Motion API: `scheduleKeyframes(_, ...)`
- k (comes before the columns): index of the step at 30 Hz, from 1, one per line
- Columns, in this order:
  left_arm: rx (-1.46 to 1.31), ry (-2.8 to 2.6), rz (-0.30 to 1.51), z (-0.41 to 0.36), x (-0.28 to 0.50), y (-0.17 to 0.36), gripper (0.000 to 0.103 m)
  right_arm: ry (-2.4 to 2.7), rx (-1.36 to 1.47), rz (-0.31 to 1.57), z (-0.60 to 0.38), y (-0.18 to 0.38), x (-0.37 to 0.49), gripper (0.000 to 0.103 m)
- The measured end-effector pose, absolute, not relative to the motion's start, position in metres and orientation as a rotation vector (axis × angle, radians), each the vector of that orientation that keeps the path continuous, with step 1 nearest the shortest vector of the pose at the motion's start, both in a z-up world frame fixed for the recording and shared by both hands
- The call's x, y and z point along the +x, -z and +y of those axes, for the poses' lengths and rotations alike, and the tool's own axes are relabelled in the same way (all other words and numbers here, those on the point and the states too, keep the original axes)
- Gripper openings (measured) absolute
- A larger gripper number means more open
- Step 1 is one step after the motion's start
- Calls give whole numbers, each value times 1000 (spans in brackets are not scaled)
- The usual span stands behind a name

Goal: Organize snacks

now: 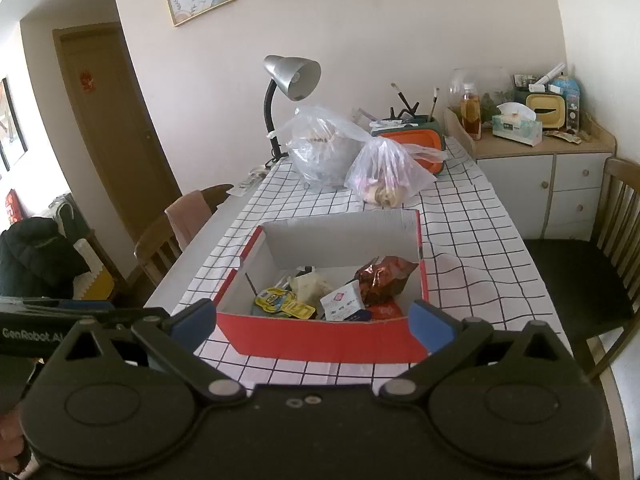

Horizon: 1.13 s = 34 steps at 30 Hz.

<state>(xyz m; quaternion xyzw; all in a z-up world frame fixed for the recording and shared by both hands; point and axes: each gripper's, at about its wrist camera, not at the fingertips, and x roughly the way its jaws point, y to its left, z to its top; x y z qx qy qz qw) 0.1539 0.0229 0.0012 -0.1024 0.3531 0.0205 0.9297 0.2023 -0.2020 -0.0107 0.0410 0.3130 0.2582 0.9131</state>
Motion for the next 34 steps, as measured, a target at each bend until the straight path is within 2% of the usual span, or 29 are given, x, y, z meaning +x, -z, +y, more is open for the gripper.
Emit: scheduleKeyframes(34,-192,7,735,37,157,6,100,-466,114,663,-195,20,193,103)
